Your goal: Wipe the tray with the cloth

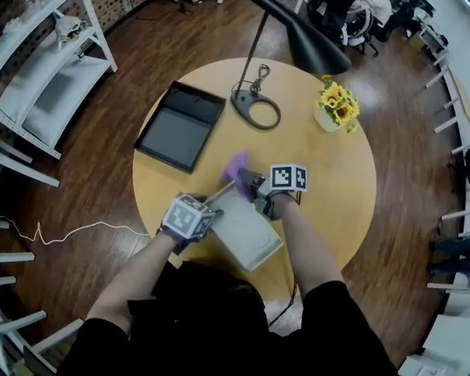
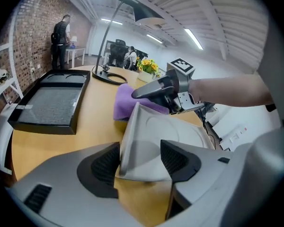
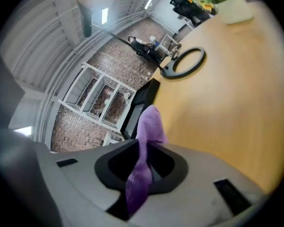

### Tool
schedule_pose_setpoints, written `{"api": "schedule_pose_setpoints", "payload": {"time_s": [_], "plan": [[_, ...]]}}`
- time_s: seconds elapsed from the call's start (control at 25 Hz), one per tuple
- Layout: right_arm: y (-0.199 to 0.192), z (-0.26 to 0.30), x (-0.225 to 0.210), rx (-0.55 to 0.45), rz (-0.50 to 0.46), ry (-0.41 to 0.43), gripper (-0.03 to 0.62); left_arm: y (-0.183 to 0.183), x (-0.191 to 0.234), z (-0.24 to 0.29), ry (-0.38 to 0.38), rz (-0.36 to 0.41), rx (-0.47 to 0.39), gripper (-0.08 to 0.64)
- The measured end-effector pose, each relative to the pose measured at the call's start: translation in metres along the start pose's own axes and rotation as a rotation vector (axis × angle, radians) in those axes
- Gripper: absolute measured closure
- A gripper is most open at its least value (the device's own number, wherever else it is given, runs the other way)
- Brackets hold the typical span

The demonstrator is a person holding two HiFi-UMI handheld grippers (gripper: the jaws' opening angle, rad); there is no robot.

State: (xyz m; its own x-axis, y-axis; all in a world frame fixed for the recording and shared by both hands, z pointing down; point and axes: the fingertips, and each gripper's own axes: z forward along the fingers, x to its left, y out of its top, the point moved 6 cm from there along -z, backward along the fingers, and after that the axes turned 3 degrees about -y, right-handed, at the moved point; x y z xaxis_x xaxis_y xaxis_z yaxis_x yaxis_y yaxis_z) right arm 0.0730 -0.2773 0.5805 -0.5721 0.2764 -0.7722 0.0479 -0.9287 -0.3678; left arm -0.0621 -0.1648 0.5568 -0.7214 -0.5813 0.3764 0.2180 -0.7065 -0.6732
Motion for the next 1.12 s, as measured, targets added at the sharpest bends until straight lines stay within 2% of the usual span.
{"api": "schedule_pose_setpoints", "payload": {"time_s": [0.16,0.28,0.56,0.76,1.12], "plan": [[-0.014,0.001,-0.013,0.059,0.077,0.021,0.541,0.0,0.0,-0.003,-0.007,-0.013,-0.011,0.296],[-0.028,-0.011,-0.023,0.118,0.072,0.028,0.548,-0.002,0.004,-0.003,-0.011,-0.033,-0.009,0.296],[-0.051,-0.035,-0.025,0.13,0.14,0.1,0.549,-0.004,0.009,-0.004,-0.023,-0.08,0.001,0.29],[-0.061,-0.052,-0.033,0.186,0.071,0.093,0.549,-0.004,0.01,-0.003,-0.015,-0.077,0.006,0.288],[-0.087,-0.089,-0.039,0.276,0.046,0.106,0.549,-0.004,0.01,-0.004,-0.006,-0.075,0.01,0.287]]}}
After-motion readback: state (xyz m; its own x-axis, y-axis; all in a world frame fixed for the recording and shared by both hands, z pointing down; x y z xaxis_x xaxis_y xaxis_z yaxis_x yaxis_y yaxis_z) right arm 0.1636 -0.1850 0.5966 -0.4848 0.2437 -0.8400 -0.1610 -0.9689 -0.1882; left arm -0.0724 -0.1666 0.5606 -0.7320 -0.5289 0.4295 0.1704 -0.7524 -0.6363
